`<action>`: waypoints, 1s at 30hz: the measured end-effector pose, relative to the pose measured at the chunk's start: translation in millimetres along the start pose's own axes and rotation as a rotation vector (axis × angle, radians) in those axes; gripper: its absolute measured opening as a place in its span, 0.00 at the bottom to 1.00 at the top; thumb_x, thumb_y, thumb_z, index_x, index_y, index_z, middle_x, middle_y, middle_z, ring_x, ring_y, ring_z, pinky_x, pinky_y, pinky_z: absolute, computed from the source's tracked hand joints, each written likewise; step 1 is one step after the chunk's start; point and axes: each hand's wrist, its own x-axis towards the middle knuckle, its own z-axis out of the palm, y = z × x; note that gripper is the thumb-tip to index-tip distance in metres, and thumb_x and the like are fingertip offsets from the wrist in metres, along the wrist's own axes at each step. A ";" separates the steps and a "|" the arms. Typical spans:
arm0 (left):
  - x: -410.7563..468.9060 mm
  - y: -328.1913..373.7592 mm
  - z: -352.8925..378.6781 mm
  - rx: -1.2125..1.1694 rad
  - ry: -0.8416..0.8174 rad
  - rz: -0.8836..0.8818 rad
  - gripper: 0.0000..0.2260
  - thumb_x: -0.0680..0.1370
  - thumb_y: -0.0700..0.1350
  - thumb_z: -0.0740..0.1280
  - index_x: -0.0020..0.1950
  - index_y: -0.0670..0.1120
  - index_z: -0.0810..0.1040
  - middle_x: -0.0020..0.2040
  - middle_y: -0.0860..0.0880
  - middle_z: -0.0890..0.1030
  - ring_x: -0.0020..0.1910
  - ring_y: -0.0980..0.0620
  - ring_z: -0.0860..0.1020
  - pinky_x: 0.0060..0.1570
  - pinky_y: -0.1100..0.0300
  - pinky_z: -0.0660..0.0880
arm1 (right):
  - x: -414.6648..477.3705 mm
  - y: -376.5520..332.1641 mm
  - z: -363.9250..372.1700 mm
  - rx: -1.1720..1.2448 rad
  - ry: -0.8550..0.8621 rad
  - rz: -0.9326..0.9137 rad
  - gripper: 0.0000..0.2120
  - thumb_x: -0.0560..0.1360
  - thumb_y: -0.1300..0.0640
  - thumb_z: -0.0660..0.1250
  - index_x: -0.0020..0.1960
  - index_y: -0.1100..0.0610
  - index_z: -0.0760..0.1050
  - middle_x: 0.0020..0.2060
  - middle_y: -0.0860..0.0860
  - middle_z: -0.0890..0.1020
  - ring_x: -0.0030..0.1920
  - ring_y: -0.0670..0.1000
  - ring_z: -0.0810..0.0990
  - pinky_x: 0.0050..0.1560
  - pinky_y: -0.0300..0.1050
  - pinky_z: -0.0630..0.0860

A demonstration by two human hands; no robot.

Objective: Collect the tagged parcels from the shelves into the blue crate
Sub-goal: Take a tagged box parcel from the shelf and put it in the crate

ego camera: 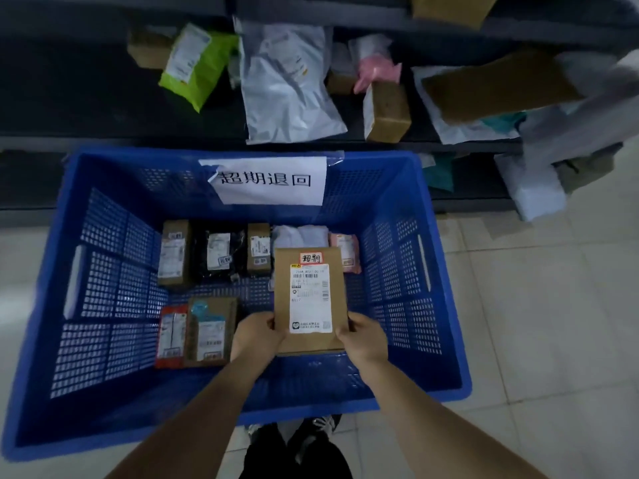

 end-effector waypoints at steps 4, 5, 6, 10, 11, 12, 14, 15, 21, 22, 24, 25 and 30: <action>50.5 -36.9 37.0 0.065 -0.012 -0.043 0.08 0.76 0.44 0.65 0.51 0.47 0.82 0.44 0.48 0.82 0.40 0.50 0.78 0.37 0.59 0.75 | 52.4 39.6 36.0 -0.075 -0.047 0.056 0.07 0.76 0.57 0.64 0.48 0.52 0.81 0.38 0.45 0.81 0.40 0.46 0.78 0.38 0.39 0.74; 63.9 -46.3 46.1 0.108 -0.022 -0.057 0.08 0.76 0.45 0.65 0.53 0.47 0.81 0.47 0.47 0.83 0.41 0.50 0.78 0.36 0.59 0.74 | 66.1 50.8 46.1 -0.096 -0.056 0.076 0.07 0.76 0.58 0.64 0.48 0.53 0.82 0.38 0.46 0.81 0.41 0.47 0.79 0.39 0.40 0.74; 77.6 -54.8 54.5 0.167 -0.035 -0.065 0.09 0.77 0.46 0.64 0.53 0.48 0.81 0.48 0.46 0.83 0.40 0.50 0.77 0.36 0.59 0.72 | 79.5 61.2 55.2 -0.114 -0.065 0.098 0.07 0.75 0.58 0.64 0.47 0.53 0.81 0.39 0.47 0.82 0.42 0.48 0.80 0.41 0.42 0.75; 133.7 -93.5 85.0 0.317 -0.086 -0.074 0.10 0.76 0.48 0.64 0.52 0.48 0.83 0.49 0.47 0.84 0.44 0.49 0.80 0.38 0.59 0.75 | 134.7 101.7 91.2 -0.196 -0.133 0.135 0.06 0.74 0.61 0.65 0.40 0.54 0.78 0.40 0.50 0.82 0.43 0.50 0.80 0.40 0.41 0.74; 146.5 -102.3 92.1 0.325 -0.094 -0.091 0.10 0.76 0.48 0.64 0.52 0.47 0.83 0.49 0.47 0.84 0.44 0.49 0.81 0.39 0.59 0.76 | 147.8 110.5 99.5 -0.216 -0.148 0.127 0.07 0.73 0.61 0.65 0.37 0.55 0.76 0.38 0.51 0.81 0.41 0.50 0.79 0.37 0.39 0.71; 159.4 -110.5 99.1 0.325 -0.103 -0.106 0.10 0.76 0.46 0.64 0.51 0.46 0.83 0.49 0.46 0.84 0.45 0.48 0.81 0.40 0.59 0.77 | 160.4 118.3 107.8 -0.224 -0.154 0.128 0.08 0.73 0.62 0.65 0.36 0.56 0.76 0.38 0.52 0.80 0.41 0.50 0.78 0.36 0.39 0.70; 184.6 -123.6 114.8 0.339 -0.110 -0.123 0.08 0.77 0.43 0.63 0.47 0.41 0.80 0.48 0.44 0.83 0.45 0.46 0.81 0.40 0.59 0.76 | 184.2 133.6 123.1 -0.237 -0.160 0.143 0.09 0.72 0.63 0.65 0.33 0.56 0.75 0.36 0.51 0.80 0.41 0.50 0.78 0.33 0.38 0.69; 195.3 -128.6 122.4 0.358 -0.111 -0.129 0.07 0.78 0.43 0.63 0.45 0.41 0.78 0.49 0.43 0.82 0.46 0.46 0.81 0.41 0.58 0.76 | 194.9 141.1 130.2 -0.253 -0.159 0.145 0.12 0.72 0.64 0.65 0.31 0.54 0.73 0.34 0.50 0.79 0.40 0.50 0.78 0.31 0.37 0.68; 241.4 -167.9 168.6 0.471 -0.140 -0.133 0.10 0.78 0.42 0.61 0.52 0.42 0.81 0.50 0.45 0.83 0.48 0.48 0.81 0.48 0.54 0.80 | 242.5 190.3 165.3 -0.343 -0.177 0.153 0.11 0.73 0.61 0.64 0.33 0.52 0.72 0.40 0.50 0.79 0.42 0.51 0.78 0.32 0.37 0.68; 245.6 -175.3 174.6 0.490 -0.150 -0.140 0.10 0.78 0.42 0.61 0.53 0.43 0.81 0.51 0.45 0.83 0.48 0.48 0.81 0.48 0.54 0.80 | 246.5 198.3 170.6 -0.354 -0.191 0.160 0.10 0.73 0.61 0.63 0.34 0.52 0.73 0.41 0.50 0.81 0.43 0.51 0.78 0.33 0.37 0.70; 252.1 -186.2 184.2 0.544 -0.180 -0.165 0.11 0.79 0.43 0.60 0.56 0.42 0.79 0.55 0.44 0.81 0.53 0.47 0.80 0.52 0.54 0.79 | 253.2 212.5 181.3 -0.363 -0.218 0.180 0.06 0.73 0.61 0.63 0.40 0.54 0.78 0.45 0.52 0.83 0.46 0.52 0.80 0.41 0.39 0.75; 254.6 -190.8 186.9 0.540 -0.193 -0.183 0.12 0.80 0.43 0.60 0.58 0.41 0.79 0.56 0.44 0.81 0.55 0.46 0.80 0.53 0.55 0.78 | 256.5 218.6 186.6 -0.365 -0.233 0.190 0.07 0.73 0.61 0.63 0.44 0.55 0.80 0.48 0.53 0.83 0.48 0.52 0.80 0.46 0.40 0.76; 265.2 -206.6 197.6 0.535 -0.330 -0.236 0.15 0.79 0.48 0.63 0.62 0.41 0.75 0.60 0.43 0.78 0.59 0.47 0.77 0.50 0.61 0.71 | 273.4 234.2 209.2 -0.406 -0.405 0.231 0.12 0.76 0.54 0.65 0.58 0.55 0.80 0.58 0.53 0.81 0.55 0.52 0.79 0.54 0.41 0.77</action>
